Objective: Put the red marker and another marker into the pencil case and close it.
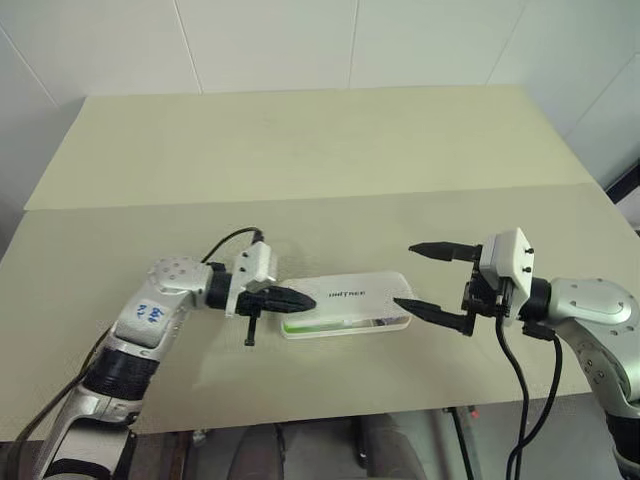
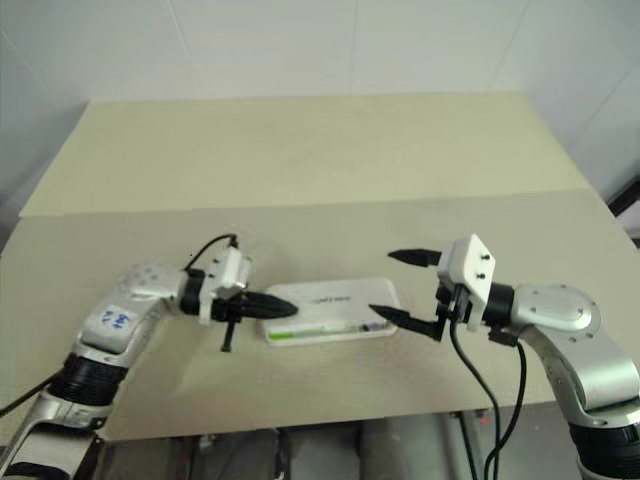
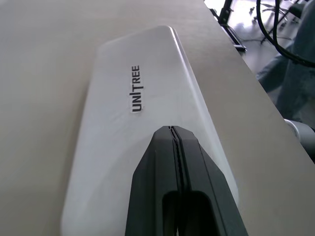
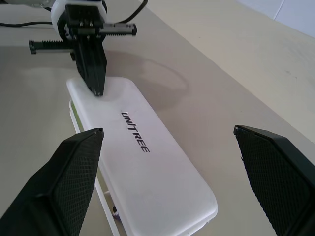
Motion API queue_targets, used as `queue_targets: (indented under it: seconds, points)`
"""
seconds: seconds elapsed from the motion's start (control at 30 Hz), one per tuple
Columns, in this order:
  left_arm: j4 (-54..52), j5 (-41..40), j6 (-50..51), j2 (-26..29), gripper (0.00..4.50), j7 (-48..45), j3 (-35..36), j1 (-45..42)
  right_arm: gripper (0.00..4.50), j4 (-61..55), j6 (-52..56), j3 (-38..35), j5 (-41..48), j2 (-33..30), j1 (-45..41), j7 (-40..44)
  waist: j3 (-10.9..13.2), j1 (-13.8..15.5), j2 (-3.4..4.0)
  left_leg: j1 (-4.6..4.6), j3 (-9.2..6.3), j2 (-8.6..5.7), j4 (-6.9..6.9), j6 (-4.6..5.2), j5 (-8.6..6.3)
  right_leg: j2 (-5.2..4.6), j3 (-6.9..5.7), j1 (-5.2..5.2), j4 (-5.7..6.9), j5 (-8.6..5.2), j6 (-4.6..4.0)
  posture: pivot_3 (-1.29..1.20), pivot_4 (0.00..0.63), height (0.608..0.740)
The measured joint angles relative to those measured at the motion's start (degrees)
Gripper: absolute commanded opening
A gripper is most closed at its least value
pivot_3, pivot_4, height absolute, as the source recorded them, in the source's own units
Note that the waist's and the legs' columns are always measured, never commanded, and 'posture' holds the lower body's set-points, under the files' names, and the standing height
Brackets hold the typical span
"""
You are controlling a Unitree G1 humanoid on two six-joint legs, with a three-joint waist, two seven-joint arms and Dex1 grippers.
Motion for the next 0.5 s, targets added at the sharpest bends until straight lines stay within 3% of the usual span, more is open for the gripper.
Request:
queue_targets:
  seconds: [0.5]
  points:
    - [1.30, 4.99, 3.34, 0.24, 0.03, 1.38, -5.43, -3.82, 4.50, -4.04, 1.09, -2.01, 0.18, -0.02, 3.28, -3.26, -0.15, -0.02, -0.13, 0.18, 0.00, 0.00, 0.13, 0.08, 0.05, 0.00, 0.06, 0.17, 0.02, -0.08, -0.15, 0.00, 0.150, 0.740]
